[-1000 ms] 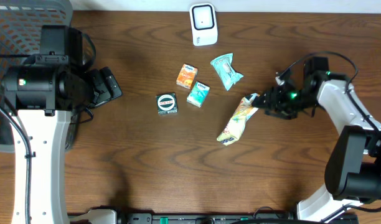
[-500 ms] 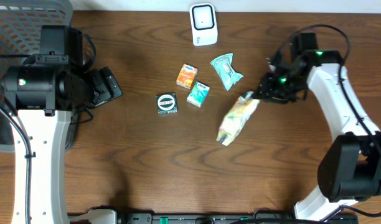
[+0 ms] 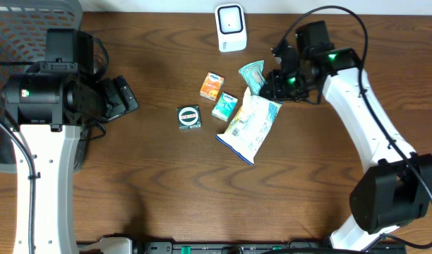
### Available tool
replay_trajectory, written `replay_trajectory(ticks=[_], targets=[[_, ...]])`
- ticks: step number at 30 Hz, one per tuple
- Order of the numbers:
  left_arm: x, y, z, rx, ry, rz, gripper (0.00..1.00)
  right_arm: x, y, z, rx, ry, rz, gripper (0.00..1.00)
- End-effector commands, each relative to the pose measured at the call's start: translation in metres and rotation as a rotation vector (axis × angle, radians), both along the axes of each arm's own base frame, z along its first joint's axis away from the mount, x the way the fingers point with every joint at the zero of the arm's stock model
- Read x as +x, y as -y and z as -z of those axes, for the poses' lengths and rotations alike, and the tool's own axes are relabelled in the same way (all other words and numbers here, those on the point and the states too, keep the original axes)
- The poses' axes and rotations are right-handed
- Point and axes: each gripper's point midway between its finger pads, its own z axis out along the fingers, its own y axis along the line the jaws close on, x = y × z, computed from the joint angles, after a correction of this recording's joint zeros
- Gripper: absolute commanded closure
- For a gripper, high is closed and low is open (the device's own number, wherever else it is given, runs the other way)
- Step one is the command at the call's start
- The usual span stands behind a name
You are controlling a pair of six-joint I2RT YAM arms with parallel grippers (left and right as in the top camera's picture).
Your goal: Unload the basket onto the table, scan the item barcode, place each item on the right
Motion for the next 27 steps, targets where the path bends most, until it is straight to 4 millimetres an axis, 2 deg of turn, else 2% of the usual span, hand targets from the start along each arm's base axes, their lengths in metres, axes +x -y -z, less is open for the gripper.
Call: replay_trajectory(ticks=[1, 4, 6, 9, 13, 17, 23, 25, 27], targets=[[0.000, -0.003, 0.002, 0.007, -0.006, -0.012, 0.02, -0.003, -0.015, 0.015, -0.034, -0.007, 0.009, 0.33], [0.000, -0.003, 0.002, 0.007, -0.006, -0.012, 0.02, -0.007, -0.033, 0.024, -0.022, -0.003, -0.007, 0.18], [0.000, -0.003, 0.002, 0.007, -0.006, -0.012, 0.02, -0.008, -0.046, 0.030, -0.035, 0.014, -0.036, 0.13], [0.000, -0.003, 0.002, 0.007, -0.006, -0.012, 0.02, -0.011, -0.056, 0.047, -0.124, 0.033, -0.054, 0.01], [0.000, -0.003, 0.002, 0.007, -0.006, -0.012, 0.02, -0.015, -0.059, 0.078, -0.314, 0.034, 0.018, 0.01], [0.000, -0.003, 0.002, 0.007, -0.007, -0.012, 0.02, -0.023, -0.047, 0.108, -0.516, 0.024, 0.123, 0.01], [0.000, -0.003, 0.002, 0.007, -0.006, -0.012, 0.02, -0.041, -0.044, 0.142, -0.628, -0.039, 0.096, 0.01], [0.000, -0.003, 0.002, 0.007, -0.006, -0.012, 0.02, -0.046, -0.042, 0.153, -0.650, -0.067, 0.083, 0.22], [0.000, -0.003, 0.002, 0.007, -0.006, -0.012, 0.03, -0.050, -0.040, 0.157, -0.662, -0.087, 0.077, 0.51]])
